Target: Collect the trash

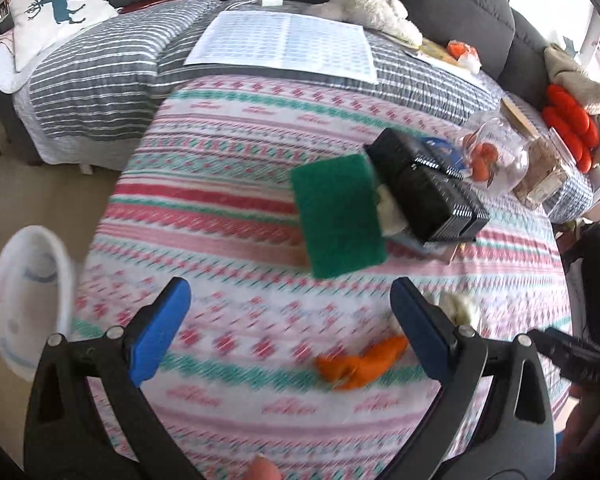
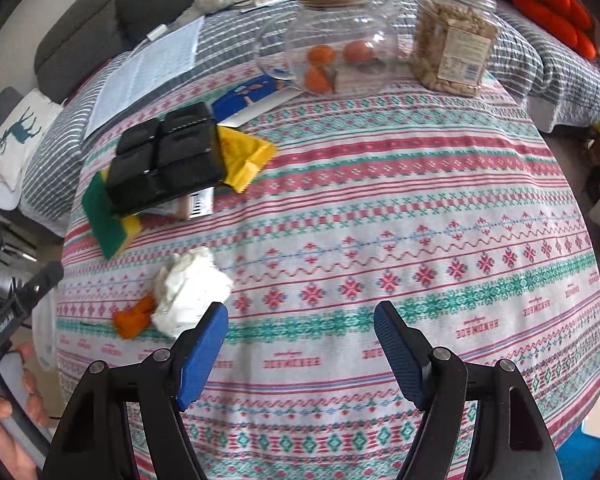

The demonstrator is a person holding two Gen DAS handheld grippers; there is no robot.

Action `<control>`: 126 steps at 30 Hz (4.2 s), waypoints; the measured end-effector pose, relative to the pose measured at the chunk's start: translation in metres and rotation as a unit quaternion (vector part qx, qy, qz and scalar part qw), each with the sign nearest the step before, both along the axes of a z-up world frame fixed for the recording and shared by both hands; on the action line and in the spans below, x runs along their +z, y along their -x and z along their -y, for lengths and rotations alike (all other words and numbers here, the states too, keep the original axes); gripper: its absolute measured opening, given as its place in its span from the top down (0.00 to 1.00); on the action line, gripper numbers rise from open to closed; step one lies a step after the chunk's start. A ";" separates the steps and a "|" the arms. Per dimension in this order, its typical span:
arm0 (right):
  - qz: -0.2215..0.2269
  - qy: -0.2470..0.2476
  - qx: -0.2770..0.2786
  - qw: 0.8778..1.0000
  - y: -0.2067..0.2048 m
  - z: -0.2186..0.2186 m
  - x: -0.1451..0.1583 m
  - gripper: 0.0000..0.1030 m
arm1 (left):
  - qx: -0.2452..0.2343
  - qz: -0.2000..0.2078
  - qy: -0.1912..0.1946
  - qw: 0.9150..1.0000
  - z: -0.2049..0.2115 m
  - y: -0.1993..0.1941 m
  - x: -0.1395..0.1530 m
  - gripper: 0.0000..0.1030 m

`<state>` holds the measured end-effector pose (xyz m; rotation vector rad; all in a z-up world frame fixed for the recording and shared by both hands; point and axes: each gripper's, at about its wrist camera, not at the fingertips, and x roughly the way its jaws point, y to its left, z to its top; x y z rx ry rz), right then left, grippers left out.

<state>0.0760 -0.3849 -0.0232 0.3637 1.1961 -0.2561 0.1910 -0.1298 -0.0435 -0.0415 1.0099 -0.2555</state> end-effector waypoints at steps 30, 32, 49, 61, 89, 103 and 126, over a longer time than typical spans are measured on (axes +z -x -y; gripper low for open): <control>-0.008 -0.010 -0.012 1.000 0.005 0.025 -0.003 0.25 | -0.034 -0.019 -0.013 0.999 0.027 -0.011 -0.021 0.79; -0.009 -0.012 -0.013 1.000 0.006 0.023 -0.004 0.25 | -0.037 -0.023 -0.017 0.999 0.024 -0.007 -0.019 0.80; -0.012 -0.024 -0.012 1.000 -0.001 0.011 -0.009 0.25 | -0.025 -0.013 -0.037 0.999 0.010 -0.013 -0.012 0.20; -0.015 -0.032 -0.020 0.999 -0.006 0.019 -0.013 0.25 | 0.126 -0.063 -0.006 0.990 0.010 -0.059 -0.046 0.16; -0.021 -0.025 -0.018 0.999 0.001 0.014 -0.010 0.25 | 0.060 -0.062 -0.029 0.996 0.024 -0.042 -0.042 0.35; -0.017 -0.028 0.004 0.999 -0.007 -0.012 -0.008 0.25 | 0.002 -0.083 0.009 0.996 -0.030 -0.007 -0.013 0.37; -0.057 -0.079 0.036 0.995 -0.055 -0.070 -0.054 0.61 | 0.000 -0.062 -0.006 0.998 -0.109 0.025 0.006 0.37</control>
